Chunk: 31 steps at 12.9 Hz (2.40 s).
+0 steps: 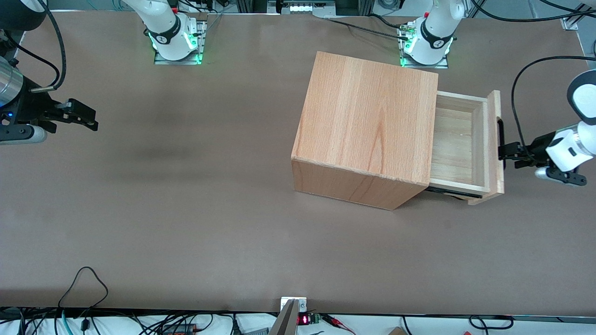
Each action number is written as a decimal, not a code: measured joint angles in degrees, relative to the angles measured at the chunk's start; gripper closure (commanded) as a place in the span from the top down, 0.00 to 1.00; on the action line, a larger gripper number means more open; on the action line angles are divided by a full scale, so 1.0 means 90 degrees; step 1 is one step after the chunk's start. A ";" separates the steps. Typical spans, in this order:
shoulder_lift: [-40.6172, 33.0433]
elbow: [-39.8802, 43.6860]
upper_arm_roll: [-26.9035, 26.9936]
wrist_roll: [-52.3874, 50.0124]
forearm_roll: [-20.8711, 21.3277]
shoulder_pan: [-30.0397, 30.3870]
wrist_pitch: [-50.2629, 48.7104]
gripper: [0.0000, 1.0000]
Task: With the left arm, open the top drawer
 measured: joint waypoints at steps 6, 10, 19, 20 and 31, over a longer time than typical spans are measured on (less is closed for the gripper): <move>0.0139 0.0193 0.0069 0.0176 -0.0004 0.0136 -0.0091 1.00; 0.0178 0.0245 0.0083 0.0185 -0.0048 0.0145 -0.0190 1.00; 0.0275 0.0544 0.0365 -0.0219 0.0051 0.0192 -0.0947 1.00; 0.0278 0.0560 0.0366 -0.0300 0.0060 0.0190 -0.0980 1.00; 0.0073 0.1525 0.0365 -0.2193 0.0486 0.0081 -0.1898 1.00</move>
